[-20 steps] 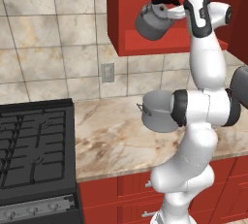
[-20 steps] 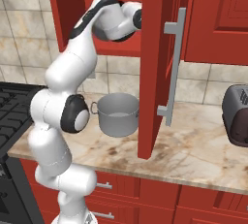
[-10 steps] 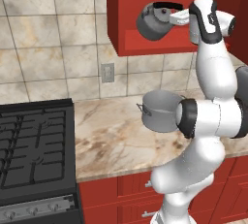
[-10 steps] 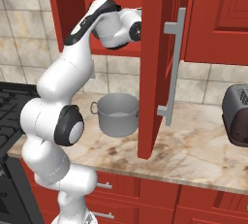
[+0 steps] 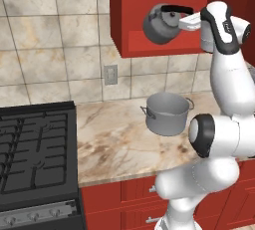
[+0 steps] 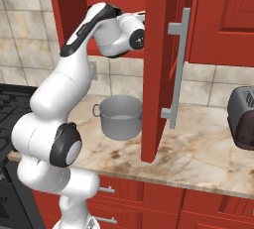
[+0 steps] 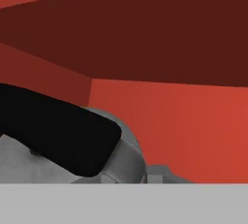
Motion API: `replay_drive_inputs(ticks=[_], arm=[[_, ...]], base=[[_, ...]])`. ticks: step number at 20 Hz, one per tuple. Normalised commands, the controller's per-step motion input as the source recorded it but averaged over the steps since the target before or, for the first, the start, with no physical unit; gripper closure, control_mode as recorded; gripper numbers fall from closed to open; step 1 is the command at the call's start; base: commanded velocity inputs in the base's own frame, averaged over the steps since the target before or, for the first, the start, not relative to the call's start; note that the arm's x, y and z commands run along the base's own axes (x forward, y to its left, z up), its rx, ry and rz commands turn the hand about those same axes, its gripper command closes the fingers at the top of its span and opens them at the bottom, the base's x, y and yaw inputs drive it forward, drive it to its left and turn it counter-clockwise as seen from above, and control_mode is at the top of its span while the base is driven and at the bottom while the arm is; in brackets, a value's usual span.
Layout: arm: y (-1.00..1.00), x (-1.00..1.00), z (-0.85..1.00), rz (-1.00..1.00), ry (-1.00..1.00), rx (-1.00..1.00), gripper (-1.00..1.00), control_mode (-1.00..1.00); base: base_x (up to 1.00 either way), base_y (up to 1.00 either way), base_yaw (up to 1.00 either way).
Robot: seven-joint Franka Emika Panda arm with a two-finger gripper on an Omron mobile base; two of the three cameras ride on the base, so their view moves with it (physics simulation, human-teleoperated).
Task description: Pick the kettle from the cabinet and place it on a stove burner. Then pick the pot from the counter and place it on another stove burner. Finally, turn both burners on.
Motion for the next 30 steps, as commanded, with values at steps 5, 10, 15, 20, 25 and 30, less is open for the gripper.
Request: replay_drive_inputs(ticks=[5, 10, 15, 20, 25, 30], arm=[[0.02, -0.5, 0.0, 0.0, 0.0, 0.0, 1.0, -1.0], [0.15, -0.5, 0.01, 0.0, 0.04, -0.02, 1.0, -1.0], [0.19, -0.49, 0.0, 0.0, 0.06, -0.03, 1.0, -1.0], [0.16, -0.51, 0.01, 0.0, 0.07, -0.01, 1.0, -1.0], [0.15, -0.49, 0.01, 0.0, 0.05, -0.01, 1.0, -1.0], [0.15, -0.5, 0.0, 0.0, 0.03, -0.01, 1.0, -1.0]], base=[[0.0, 0.0, 0.0], [0.0, 0.0, 0.0], [0.0, 0.0, 0.0], [0.0, 0.0, 0.0], [0.0, 0.0, 0.0], [0.0, 0.0, 0.0]])
